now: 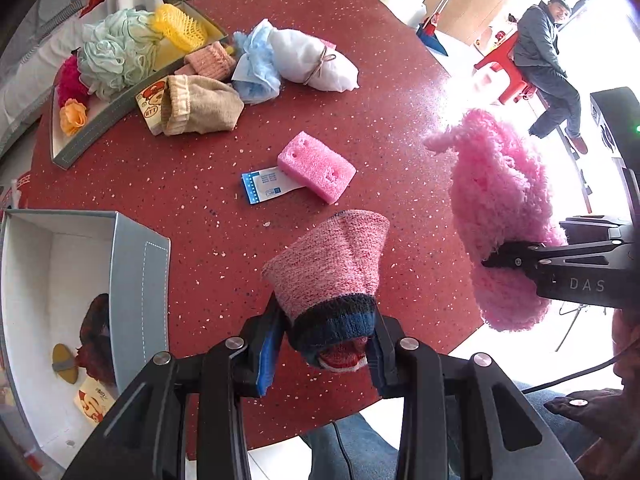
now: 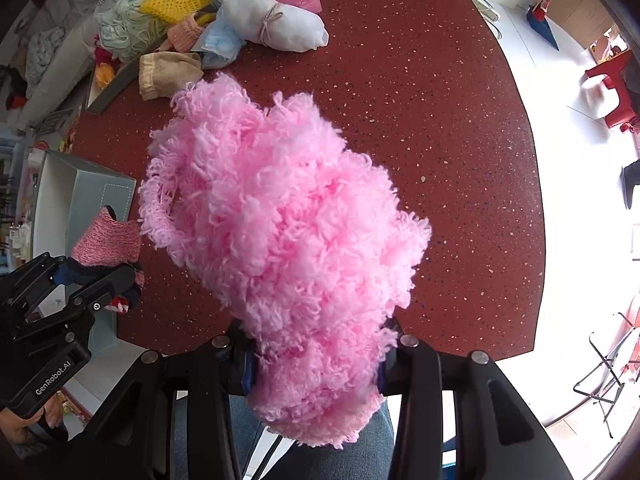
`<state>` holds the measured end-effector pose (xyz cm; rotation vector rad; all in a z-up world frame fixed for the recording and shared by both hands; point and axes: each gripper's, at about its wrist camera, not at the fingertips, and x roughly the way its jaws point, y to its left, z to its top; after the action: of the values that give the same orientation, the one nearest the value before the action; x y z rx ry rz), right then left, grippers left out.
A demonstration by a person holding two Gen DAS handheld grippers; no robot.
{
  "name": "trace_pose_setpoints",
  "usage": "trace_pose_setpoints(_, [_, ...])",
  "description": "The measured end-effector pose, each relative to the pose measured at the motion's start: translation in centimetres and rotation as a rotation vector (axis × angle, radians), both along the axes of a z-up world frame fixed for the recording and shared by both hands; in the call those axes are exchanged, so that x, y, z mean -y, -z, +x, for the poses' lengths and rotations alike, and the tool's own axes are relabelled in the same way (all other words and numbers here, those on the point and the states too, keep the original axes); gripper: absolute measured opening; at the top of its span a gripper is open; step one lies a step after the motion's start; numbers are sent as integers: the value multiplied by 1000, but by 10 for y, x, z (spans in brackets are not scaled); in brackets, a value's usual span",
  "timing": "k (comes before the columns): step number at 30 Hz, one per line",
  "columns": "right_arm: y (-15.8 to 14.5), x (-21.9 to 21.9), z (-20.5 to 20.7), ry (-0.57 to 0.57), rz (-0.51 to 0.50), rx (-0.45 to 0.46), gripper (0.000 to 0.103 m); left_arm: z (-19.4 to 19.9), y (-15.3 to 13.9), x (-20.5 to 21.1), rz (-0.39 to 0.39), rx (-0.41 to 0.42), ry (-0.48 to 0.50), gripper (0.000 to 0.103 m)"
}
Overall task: Organize soft objects
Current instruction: 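Lift and carry the sock and pink plush with both tools over the white box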
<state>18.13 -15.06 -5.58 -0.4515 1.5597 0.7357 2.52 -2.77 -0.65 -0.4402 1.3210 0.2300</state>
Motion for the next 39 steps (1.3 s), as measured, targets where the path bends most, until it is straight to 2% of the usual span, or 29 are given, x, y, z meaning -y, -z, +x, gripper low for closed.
trace_pose_setpoints(10, [-36,1,-17,-14,6,56,45,-13,-17,-4,12,63,-7,38])
trace_pose_setpoints(20, [-48,-16,-29,-24,16,86,45,-21,-26,-22,26,107,-30,38])
trace_pose_setpoints(29, [-64,-33,-38,-71,22,124,45,-37,-33,-45,51,136,-112,38])
trace_pose_setpoints(39, [-73,-65,-56,-152,32,158,45,-65,-38,-78,72,163,-253,38])
